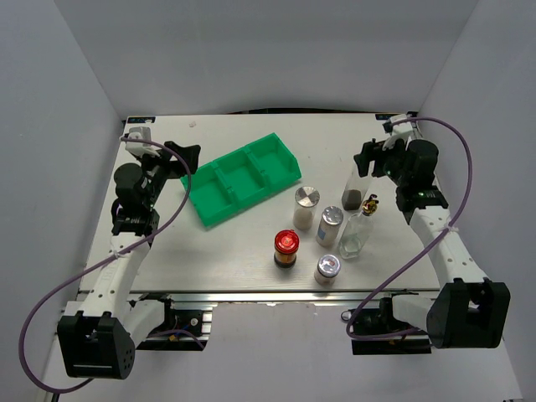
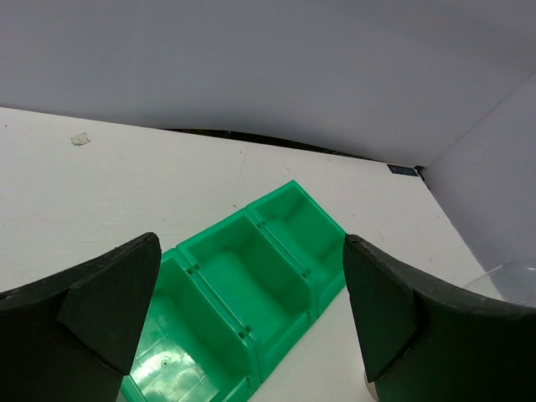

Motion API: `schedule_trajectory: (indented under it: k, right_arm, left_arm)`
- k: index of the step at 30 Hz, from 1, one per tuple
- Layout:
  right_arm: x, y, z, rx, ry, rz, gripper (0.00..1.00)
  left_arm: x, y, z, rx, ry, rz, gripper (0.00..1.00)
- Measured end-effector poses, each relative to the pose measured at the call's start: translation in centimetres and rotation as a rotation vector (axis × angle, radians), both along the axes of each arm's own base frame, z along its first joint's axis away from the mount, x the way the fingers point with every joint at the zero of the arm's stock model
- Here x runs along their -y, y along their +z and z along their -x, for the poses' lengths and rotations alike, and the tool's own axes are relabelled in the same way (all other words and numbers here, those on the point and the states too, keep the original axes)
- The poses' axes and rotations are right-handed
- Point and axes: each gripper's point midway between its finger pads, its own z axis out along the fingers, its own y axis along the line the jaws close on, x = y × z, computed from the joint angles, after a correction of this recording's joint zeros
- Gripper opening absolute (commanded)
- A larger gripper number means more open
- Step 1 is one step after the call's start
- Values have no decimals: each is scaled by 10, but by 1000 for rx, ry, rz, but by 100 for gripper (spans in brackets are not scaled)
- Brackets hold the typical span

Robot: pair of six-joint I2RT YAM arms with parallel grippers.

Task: Organize the condiment bottles

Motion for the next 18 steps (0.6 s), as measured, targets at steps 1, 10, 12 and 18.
schedule_trajectory:
  k: [1,10,12,18]
  right_arm:
    - [-1,-1,-1,1,4,-1,76]
    - [-4,-11,-3,-7,22,-12,56]
    - [-5,-10,-3,-6,23,-15,36]
    - [-6,-10,-8,-4,29,-15,12]
  left_arm:
    - [0,0,0,1,0,-1,98]
    - [-3,-1,0,2,15,-15,98]
    - [-4,-2,-1,-1,23,-18,98]
    - [-14,-3,-2,-10,81,-19,98]
